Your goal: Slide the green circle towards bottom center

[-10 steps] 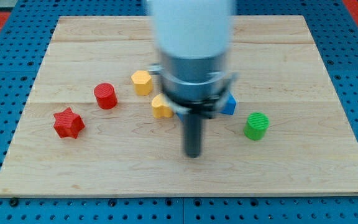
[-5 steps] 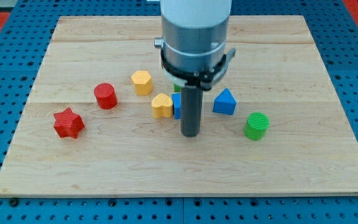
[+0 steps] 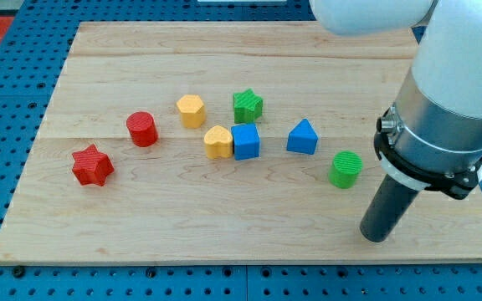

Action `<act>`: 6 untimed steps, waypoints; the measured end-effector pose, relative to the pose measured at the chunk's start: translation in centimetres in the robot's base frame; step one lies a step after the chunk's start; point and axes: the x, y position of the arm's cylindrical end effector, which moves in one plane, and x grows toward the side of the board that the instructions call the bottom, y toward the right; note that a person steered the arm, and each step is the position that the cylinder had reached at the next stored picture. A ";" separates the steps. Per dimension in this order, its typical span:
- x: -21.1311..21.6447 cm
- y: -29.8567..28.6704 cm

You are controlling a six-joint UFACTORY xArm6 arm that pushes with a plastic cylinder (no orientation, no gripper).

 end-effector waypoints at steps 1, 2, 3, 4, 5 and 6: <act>1.2 1.2; 0.6 2.0; -3.7 0.3; -7.6 4.6; -10.4 0.3; -7.1 -1.1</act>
